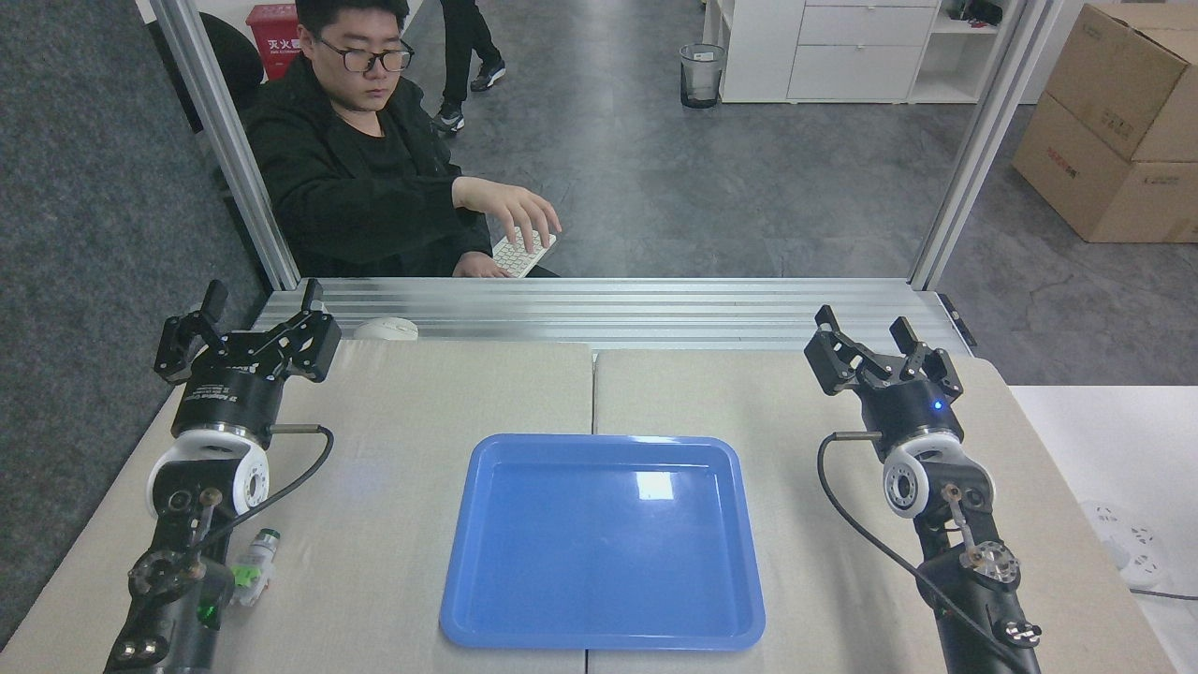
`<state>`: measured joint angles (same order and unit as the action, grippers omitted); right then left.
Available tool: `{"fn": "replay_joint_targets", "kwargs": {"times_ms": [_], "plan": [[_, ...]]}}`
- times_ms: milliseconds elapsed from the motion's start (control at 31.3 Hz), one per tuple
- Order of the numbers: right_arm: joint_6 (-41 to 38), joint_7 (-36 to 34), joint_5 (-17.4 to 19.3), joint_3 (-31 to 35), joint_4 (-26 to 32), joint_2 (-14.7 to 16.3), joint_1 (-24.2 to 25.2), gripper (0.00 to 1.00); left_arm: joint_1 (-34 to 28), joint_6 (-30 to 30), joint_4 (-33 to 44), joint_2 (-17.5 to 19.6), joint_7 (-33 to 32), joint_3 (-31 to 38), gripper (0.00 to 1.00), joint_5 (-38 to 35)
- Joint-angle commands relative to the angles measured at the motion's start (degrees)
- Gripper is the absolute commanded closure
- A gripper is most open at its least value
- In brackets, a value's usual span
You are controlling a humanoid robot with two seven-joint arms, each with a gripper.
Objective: Pick up switch part and place in tray
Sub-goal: 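Raise the left gripper and open it above the table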
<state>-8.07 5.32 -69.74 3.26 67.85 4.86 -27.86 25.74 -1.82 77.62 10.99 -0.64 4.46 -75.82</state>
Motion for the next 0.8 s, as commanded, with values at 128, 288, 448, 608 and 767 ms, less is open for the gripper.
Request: {"fn": "replay_joint_targets", "kwargs": {"times_ms": [128,288,448,608,767], "plan": [[0.0,0.0,0.0,0.0,0.0,0.1,0.0,0.00,0.0,0.0,0.0,-0.3,-0.1,-0.2,0.01,-0.2],[0.0,0.0,0.0,0.0,0.0,0.1,0.0,0.00,-0.1,0.0,0.0,-0.9,-0.1,-0.2,0.01,-0.4],[0.0,0.0,0.0,0.0,0.0,0.1,0.0,0.00,-2.2,-0.1,0.4,-1.8,0.0,-0.2,0.01,-0.8],[0.0,0.0,0.0,0.0,0.0,0.1,0.0,0.00,-3.1,-0.1,0.7,-3.3,-0.1,-0.2,0.01,-1.0],[0.0,0.0,0.0,0.0,0.0,0.1,0.0,0.00,-3.3,-0.2,0.9,-4.9,-0.1,-0.3,0.01,-1.0]]}}
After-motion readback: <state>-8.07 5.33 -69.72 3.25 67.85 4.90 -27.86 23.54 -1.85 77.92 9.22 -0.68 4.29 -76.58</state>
